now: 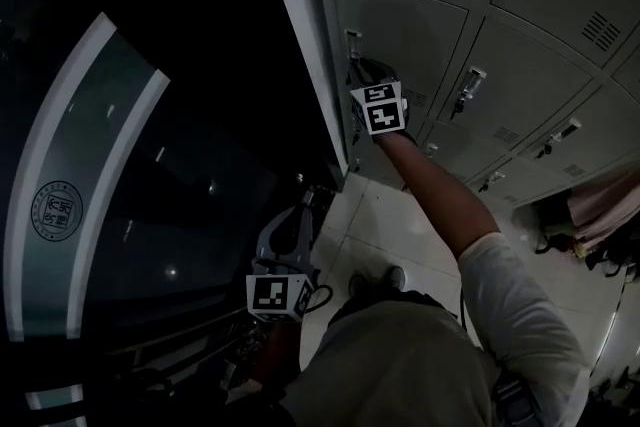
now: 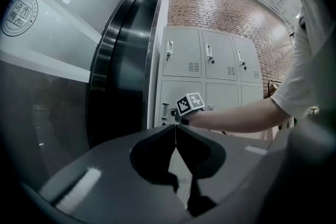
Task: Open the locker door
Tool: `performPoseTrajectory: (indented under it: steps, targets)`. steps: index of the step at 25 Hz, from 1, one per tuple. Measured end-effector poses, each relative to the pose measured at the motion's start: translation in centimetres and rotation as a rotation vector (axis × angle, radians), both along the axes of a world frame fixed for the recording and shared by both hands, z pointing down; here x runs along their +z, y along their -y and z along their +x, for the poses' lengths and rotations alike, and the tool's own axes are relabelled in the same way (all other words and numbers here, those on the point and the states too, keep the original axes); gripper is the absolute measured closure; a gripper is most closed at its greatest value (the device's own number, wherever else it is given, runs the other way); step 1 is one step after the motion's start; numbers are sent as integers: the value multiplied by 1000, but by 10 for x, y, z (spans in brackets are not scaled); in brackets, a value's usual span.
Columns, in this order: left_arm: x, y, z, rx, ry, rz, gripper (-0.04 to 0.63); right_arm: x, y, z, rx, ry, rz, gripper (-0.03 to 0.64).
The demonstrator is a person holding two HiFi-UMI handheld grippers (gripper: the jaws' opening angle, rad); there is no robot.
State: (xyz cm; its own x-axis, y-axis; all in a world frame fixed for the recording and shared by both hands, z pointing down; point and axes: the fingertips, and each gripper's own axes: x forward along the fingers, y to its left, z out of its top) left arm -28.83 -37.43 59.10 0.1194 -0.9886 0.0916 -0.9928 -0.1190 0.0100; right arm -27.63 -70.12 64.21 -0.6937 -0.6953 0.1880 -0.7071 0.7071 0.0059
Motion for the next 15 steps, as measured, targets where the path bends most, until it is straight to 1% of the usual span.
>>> performPoseTrajectory:
  steps: [2,3,5,7,9,12,15]
  targets:
    - [10,0,-9,-10,-11,-20,525,8,14,-6,6,-15,-11,561]
    - [14,0,-14,-16,-17,-26,525,11,20,-8,12,-18,-15,579]
    - [20,1,-21,-23,-20,-33,525,15,31,-13,13,-32,-8,586]
    - [25,2,-26,-25,-21,-35,525,20,40,-17,10,-48,-9,584]
    - [29,4,-28,-22,-22,-38,525,25,45,-21,7,-52,-22,552]
    - [35,6,-30,-20,-28,-50,525,28,49,-30,2,-86,1,551]
    - [38,9,-30,-12,-28,-49,525,28,53,-29,36,-98,35,603]
